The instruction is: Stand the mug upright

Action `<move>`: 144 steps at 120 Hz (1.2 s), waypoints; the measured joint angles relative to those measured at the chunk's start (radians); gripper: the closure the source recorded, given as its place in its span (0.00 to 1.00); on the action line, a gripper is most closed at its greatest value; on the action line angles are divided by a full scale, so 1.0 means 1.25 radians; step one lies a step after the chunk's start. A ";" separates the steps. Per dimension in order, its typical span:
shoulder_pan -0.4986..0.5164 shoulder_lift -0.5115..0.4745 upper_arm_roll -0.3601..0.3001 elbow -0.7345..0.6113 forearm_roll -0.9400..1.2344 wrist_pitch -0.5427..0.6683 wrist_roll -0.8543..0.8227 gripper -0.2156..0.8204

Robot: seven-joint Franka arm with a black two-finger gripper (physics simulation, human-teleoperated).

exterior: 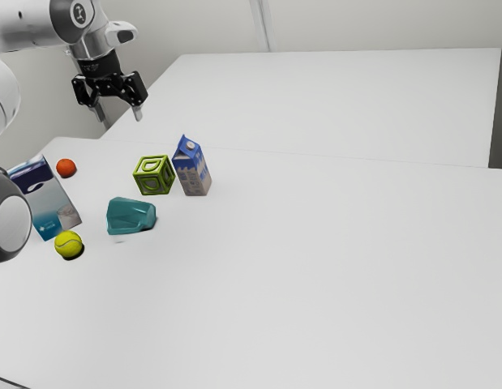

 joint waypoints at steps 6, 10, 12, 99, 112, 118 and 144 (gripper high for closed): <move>-0.001 0.001 0.001 0.000 -0.003 -0.001 0.005 0.21; -0.001 0.001 0.001 0.001 -0.005 -0.002 0.009 0.21; -0.001 0.001 0.002 0.001 -0.005 -0.002 0.010 0.21; 0.108 0.047 -0.010 -0.090 -0.159 0.008 0.157 0.21; 0.113 0.073 -0.007 -0.127 -0.208 0.059 0.206 0.21; 0.114 0.070 -0.007 -0.167 -0.225 0.092 0.229 0.21; 0.117 0.055 -0.004 -0.279 -0.248 0.230 0.321 0.21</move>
